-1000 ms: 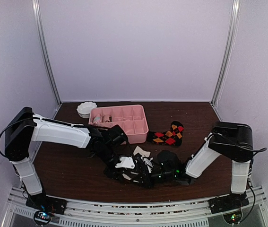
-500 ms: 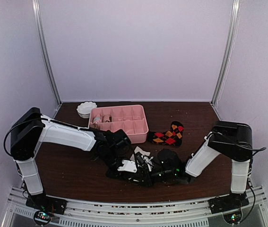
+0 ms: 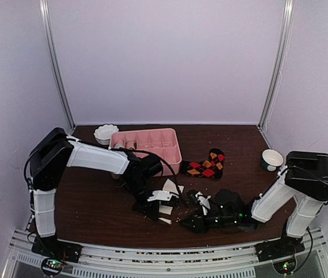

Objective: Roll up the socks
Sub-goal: Roll the sock.

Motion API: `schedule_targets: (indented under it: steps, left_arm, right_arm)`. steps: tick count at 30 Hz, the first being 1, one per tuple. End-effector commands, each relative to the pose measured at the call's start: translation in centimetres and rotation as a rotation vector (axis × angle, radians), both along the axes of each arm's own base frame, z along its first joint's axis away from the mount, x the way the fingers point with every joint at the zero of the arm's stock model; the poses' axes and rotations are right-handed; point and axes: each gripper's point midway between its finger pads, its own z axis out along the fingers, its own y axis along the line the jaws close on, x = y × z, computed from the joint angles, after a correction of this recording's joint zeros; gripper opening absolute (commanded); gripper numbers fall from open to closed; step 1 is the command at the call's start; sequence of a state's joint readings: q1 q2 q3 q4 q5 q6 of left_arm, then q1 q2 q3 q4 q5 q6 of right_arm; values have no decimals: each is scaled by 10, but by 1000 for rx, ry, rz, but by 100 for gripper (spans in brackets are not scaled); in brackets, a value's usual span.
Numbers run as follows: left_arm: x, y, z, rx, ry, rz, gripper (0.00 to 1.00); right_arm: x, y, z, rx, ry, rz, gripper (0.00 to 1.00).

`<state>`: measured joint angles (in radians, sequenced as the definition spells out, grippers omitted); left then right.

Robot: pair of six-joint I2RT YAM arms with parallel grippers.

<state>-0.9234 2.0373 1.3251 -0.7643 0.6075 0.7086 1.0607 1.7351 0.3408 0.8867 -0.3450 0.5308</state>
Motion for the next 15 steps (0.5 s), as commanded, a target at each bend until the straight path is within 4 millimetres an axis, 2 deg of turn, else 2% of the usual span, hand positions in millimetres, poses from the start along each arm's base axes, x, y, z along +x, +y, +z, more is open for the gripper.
schedule_targets:
  steps: [1,4,5,6,7,10,12,13,15]
  left_arm:
    - [-20,17,-13,129,227,43,0]
    - [-22,16,-15,147,278,55,0]
    - [-22,14,-14,148,291,57,0]
    - [-23,14,-13,149,308,56,0]
    - [-23,12,-11,147,323,55,0]
    - [-26,7,-8,145,376,54,0]
    - [-27,5,-6,143,404,55,0]
    - [-28,6,-6,142,413,55,0]
    - [-28,9,-9,149,423,62,0]
  right_arm:
    - [9,-48,-23,-232,-161,-121,32]
    - [18,-60,-9,-336,-304,-186,37]
    - [23,-65,-4,-370,-345,-224,48]
    - [31,-77,1,-409,-386,-295,79]
    - [34,-81,6,-412,-400,-321,98]
    - [55,-112,22,-432,-444,-540,100]
    - [63,-133,16,-462,-375,-656,100]
    - [60,-131,14,-418,-348,-647,100]
    - [49,-113,21,-283,-348,-536,100]
